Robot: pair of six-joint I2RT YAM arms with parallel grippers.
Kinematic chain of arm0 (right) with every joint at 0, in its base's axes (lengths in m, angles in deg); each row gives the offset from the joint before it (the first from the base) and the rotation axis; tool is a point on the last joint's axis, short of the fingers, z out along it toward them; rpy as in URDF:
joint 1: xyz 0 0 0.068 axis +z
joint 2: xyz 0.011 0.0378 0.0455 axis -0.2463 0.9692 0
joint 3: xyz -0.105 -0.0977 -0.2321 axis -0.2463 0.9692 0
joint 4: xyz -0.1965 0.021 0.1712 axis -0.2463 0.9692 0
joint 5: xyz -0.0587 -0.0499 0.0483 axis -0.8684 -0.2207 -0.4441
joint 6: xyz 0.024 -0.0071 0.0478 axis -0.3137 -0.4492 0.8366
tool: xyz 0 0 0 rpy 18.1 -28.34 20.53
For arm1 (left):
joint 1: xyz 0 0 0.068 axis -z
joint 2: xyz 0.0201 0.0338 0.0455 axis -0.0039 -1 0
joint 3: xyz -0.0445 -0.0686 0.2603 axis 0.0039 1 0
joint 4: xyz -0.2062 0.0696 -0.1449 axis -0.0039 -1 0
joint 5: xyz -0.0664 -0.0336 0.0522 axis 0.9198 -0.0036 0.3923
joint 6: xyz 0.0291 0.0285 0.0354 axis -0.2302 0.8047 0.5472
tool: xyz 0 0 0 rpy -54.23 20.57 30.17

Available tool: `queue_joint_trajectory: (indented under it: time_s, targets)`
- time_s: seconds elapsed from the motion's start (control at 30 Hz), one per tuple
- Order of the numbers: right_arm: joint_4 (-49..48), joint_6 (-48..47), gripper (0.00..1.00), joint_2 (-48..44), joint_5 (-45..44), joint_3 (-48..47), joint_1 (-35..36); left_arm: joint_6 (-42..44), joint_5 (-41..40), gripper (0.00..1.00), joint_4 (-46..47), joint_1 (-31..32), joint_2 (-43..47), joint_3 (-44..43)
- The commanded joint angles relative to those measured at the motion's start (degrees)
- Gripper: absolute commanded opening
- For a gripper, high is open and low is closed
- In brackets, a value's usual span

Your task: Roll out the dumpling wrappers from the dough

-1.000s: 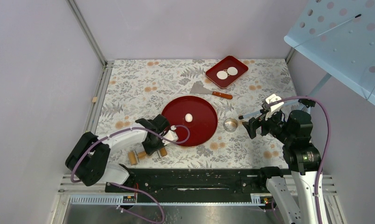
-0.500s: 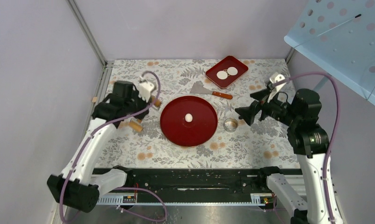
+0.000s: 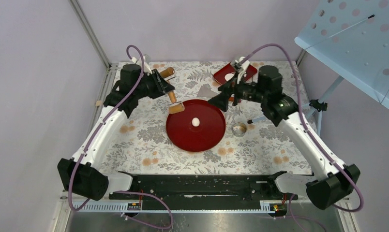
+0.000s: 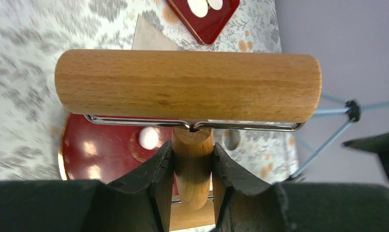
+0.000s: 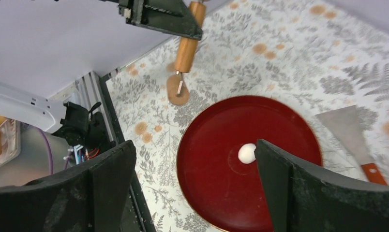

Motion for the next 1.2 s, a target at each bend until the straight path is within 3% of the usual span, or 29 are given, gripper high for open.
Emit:
queue_joint_trajectory:
  time_s: [0.0, 0.27, 0.53, 0.77, 1.07, 1.13, 1.17]
  targets:
    - [-6.18, -1.08, 0.99, 3.22, -6.23, 1.83, 6.09, -22.71, -0.44, 0.00, 11.37, -0.67, -0.02, 6.86]
    - [-9.14, 0.25, 0.99, 12.29, -15.05, 3.49, 15.76, -30.76, 0.93, 0.00, 19.31, -3.33, 1.31, 17.85]
    - [2.76, -2.71, 0.99, 25.73, -23.20, -9.95, 22.71, -32.49, 2.28, 0.00, 22.04, -4.01, 3.17, 20.98]
    - [8.73, -2.29, 0.94, 34.06, -20.98, -17.66, 24.30, -33.87, 4.25, 0.00, 23.26, -4.33, 3.53, 21.72]
    - [11.49, -2.22, 0.74, 38.16, -20.05, -20.72, 26.04, -34.60, 5.09, 0.00, 23.87, -4.78, 3.95, 22.09]
    - [12.04, -2.50, 0.60, 38.57, -20.11, -21.25, 26.30, -34.53, 5.24, 0.00, 24.00, -4.76, 4.16, 22.22]
    - [12.43, -2.88, 0.44, 38.60, -20.31, -21.53, 26.38, -34.36, 5.25, 0.00, 24.04, -4.77, 4.29, 22.34]
